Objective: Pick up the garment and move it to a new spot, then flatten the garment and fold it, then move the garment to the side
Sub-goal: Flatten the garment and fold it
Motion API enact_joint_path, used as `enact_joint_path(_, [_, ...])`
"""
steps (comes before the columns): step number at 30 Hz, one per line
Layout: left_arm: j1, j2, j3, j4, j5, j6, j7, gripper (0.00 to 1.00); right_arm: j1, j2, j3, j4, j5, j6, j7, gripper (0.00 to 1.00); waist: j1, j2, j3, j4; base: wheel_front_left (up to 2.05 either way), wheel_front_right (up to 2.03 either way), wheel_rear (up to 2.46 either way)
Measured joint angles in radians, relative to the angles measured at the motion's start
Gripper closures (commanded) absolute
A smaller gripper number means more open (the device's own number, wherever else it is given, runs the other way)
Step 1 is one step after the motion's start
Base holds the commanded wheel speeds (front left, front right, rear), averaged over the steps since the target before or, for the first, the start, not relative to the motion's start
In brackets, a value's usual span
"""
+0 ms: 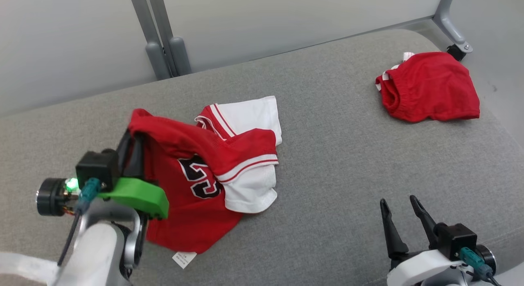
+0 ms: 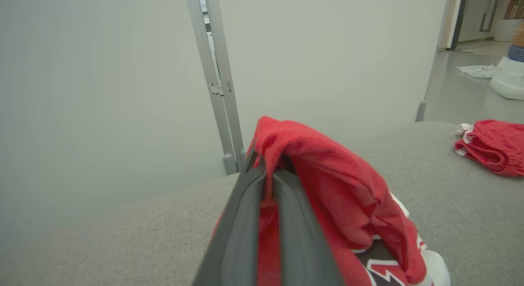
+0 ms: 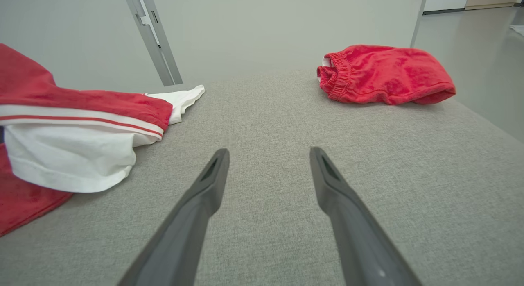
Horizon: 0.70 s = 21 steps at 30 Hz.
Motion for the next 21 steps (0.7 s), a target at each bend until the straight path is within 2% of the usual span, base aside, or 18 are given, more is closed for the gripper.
enact_joint_path(9, [-0.287, -0.014, 0.14, 0.415, -0.056, 0.089, -0.035, 1.0, -0.082, -0.019, 0.05, 0.006, 0.003, 0.0, 0.0, 0.0, 0.0, 0.0, 0.11, -0.014, 0.0, 0.0, 0.0])
enact_joint_path(12, [-0.363, -0.013, 0.188, 0.551, -0.091, 0.102, -0.059, 1.0, -0.102, -0.02, 0.067, 0.011, 0.012, 0.0, 0.0, 0.0, 0.0001, 0.0, 0.15, -0.024, 0.0, 0.0, 0.0])
enact_joint_path(13, [-0.382, -0.012, 0.199, 0.598, -0.101, 0.105, -0.068, 0.82, -0.105, -0.021, 0.067, 0.013, 0.013, 0.0, 0.0, 0.0, 0.0001, 0.0, 0.163, -0.028, 0.0, 0.0, 0.0])
enact_joint_path(15, [-0.405, -0.009, 0.213, 0.674, -0.107, 0.105, -0.1, 0.2, -0.108, -0.023, 0.07, 0.02, 0.016, 0.0, 0.0, 0.0, 0.0001, 0.0, 0.183, -0.037, 0.0, 0.0, 0.0])
enact_joint_path(16, [-0.414, -0.007, 0.219, 0.709, -0.113, 0.1, -0.113, 0.0, -0.11, -0.022, 0.07, 0.023, 0.018, 0.0, 0.0, 0.0, 0.0001, 0.0, 0.191, -0.043, 0.0, 0.0, 0.0])
enact_joint_path(21, [-0.43, -0.034, 0.231, 0.799, -0.158, 0.034, -0.183, 0.0, -0.113, -0.021, 0.049, 0.029, 0.02, 0.0, 0.0, 0.0, 0.0001, 0.0, 0.204, -0.06, 0.0, 0.0, 0.0])
